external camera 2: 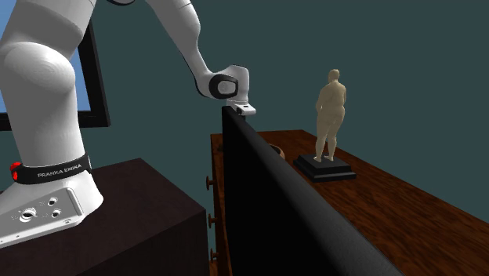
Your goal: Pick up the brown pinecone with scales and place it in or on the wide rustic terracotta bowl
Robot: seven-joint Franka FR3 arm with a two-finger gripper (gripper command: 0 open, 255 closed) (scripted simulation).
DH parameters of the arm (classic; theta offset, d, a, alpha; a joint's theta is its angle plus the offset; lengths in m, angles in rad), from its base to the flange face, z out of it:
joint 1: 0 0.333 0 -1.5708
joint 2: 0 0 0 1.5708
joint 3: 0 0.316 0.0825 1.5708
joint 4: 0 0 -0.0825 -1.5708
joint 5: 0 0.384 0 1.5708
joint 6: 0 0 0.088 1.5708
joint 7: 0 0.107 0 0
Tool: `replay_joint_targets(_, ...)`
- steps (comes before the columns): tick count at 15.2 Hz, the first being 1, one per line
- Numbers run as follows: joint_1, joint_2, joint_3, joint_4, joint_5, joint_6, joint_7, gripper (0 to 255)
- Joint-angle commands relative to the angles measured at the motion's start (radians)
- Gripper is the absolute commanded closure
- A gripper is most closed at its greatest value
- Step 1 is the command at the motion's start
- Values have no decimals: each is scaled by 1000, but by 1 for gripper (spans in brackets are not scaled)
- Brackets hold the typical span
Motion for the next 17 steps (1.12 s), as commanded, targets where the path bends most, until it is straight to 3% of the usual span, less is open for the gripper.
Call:
replay_joint_targets(1,0,0,0,0,0,0,0,255)
replay_joint_targets(5,0,0,0,0,0,0,0,255)
replay_joint_targets(17,22,-134,-32,-4,-55,-126,43,255)
